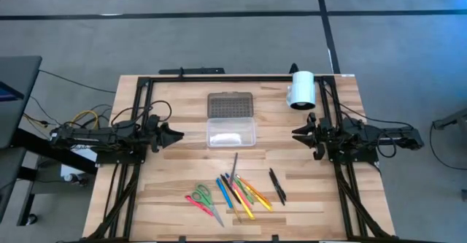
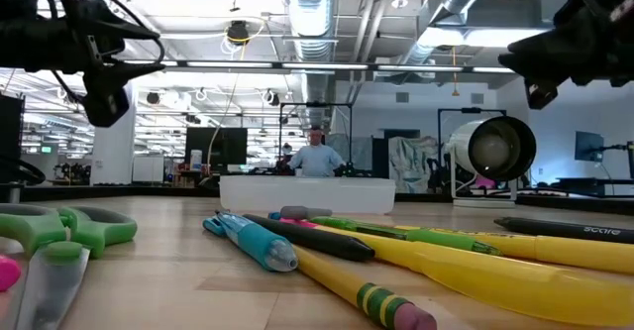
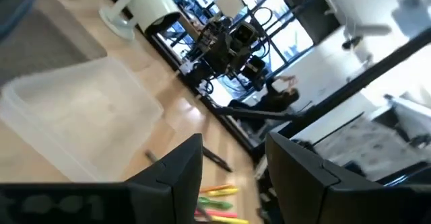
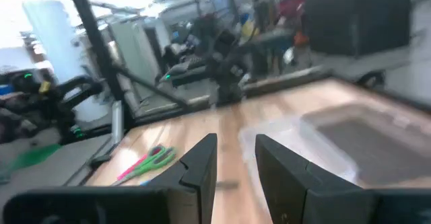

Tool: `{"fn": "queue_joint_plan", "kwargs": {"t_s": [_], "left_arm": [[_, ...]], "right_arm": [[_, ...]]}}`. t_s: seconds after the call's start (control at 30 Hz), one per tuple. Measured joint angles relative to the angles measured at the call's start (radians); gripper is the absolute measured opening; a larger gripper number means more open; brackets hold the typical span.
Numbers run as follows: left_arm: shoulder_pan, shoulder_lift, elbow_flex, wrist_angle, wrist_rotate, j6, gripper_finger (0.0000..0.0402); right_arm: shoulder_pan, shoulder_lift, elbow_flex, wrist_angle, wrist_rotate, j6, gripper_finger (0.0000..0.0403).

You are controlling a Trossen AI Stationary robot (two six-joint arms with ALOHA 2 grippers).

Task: Pick & place school supplies into a supply box
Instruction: Put the black pen into the supply box

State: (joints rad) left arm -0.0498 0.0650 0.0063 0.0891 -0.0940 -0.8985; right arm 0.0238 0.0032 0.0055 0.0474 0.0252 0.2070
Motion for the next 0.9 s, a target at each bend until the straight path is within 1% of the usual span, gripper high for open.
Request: {"fn": "queue_joint_plan", "kwargs": {"t_s": [0.17, 0.33, 0.37, 0.47, 0.5, 0.57, 0.63, 0.77, 0.9], "left_arm": [[0.0, 0.0, 0.0, -0.037, 0.01, -0.028, 0.0153], [0.0, 0.0, 0.0, -0.042, 0.008, 0.027, 0.0153], [0.0, 0.0, 0.0, -0.042, 0.01, 0.029, 0.0153], [0.0, 0.0, 0.0, -0.044, 0.026, 0.035, 0.0153], [0.0, 0.0, 0.0, -0.044, 0.026, 0.042, 0.0153], [0.001, 0.0, 0.0, -0.044, 0.015, 0.079, 0.0153], [0.001, 0.0, 0.0, -0.04, -0.007, 0.108, 0.0153], [0.001, 0.0, 0.0, -0.038, -0.021, 0.089, 0.0153], [0.001, 0.0, 0.0, -0.037, -0.027, 0.078, 0.0153]], "right_arm": [[0.0, 0.0, 0.0, 0.151, 0.004, 0.062, 0.0098], [0.0, 0.0, 0.0, 0.266, 0.004, 0.06, 0.0098], [0.0, 0.0, 0.0, 0.298, 0.003, 0.084, 0.0098], [0.002, 0.0, 0.0, 0.395, 0.02, 0.25, 0.0098], [0.001, 0.0, 0.0, 0.415, 0.037, 0.281, 0.0098], [0.001, 0.0, 0.0, 0.454, 0.074, 0.288, 0.0098], [0.001, 0.0, 0.0, 0.478, 0.116, 0.285, 0.0098], [0.001, 0.0, 0.003, 0.491, 0.187, 0.29, 0.0098], [0.001, 0.0, 0.008, 0.485, 0.19, 0.368, 0.0098]]}}
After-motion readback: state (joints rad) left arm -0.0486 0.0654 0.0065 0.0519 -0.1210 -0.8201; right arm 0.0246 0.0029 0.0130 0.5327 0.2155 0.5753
